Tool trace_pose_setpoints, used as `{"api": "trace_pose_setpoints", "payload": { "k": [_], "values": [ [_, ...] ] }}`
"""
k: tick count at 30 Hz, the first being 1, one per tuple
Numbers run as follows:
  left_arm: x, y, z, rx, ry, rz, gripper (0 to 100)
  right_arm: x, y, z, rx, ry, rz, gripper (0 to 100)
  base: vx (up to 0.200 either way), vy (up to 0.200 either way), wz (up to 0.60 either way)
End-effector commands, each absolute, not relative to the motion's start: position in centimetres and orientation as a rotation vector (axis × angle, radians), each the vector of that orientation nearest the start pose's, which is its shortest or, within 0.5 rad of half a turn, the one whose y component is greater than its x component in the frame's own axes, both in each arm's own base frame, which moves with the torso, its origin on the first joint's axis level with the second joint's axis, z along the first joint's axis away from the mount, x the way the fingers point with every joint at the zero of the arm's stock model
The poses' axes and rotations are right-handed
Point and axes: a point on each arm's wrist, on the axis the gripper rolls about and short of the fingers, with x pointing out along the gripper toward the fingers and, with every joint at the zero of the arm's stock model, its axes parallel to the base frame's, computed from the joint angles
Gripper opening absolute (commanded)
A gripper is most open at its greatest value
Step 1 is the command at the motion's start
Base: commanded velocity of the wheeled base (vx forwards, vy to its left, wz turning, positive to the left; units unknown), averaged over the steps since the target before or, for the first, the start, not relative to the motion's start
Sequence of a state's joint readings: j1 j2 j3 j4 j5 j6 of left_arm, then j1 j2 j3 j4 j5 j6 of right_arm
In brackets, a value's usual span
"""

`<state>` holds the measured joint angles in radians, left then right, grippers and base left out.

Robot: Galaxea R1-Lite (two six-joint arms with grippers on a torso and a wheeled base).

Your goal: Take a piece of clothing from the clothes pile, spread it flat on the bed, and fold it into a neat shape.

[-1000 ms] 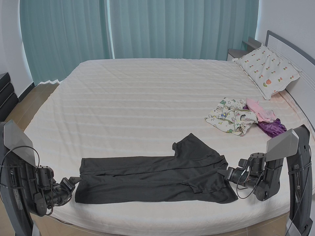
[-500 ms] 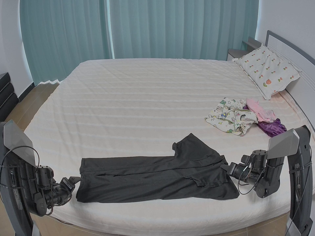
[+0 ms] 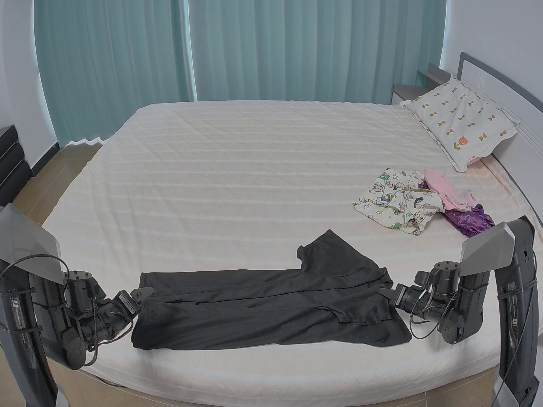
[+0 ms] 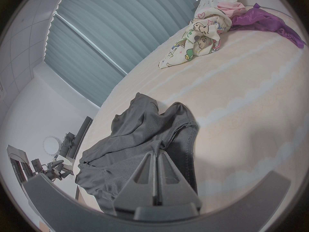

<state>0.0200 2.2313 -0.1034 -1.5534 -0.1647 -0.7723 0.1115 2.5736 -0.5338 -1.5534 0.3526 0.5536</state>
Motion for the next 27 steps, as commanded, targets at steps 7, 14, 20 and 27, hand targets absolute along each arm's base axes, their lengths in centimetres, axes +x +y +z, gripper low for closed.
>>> {"api": "trace_pose_setpoints", "payload": {
  "k": [7,14,20,27],
  "values": [
    [26.6,-1.2,-4.7,-0.618,0.648,0.064,100,32.6,4.6,-7.7,0.594,0.606,0.314,0,0.0,0.0,0.0],
    [27.7,-1.4,-5.8,-0.591,0.627,0.114,100,32.5,4.6,-7.7,0.592,0.607,0.313,0,0.0,0.0,0.0],
    [28.0,-1.6,-6.6,-0.567,0.631,0.125,100,32.5,4.6,-7.8,0.592,0.609,0.314,0,0.0,0.0,0.0],
    [27.9,-1.6,-6.8,-0.564,0.637,0.137,0,32.5,4.6,-7.7,0.587,0.606,0.315,0,0.0,0.0,0.0]
  ]
}}
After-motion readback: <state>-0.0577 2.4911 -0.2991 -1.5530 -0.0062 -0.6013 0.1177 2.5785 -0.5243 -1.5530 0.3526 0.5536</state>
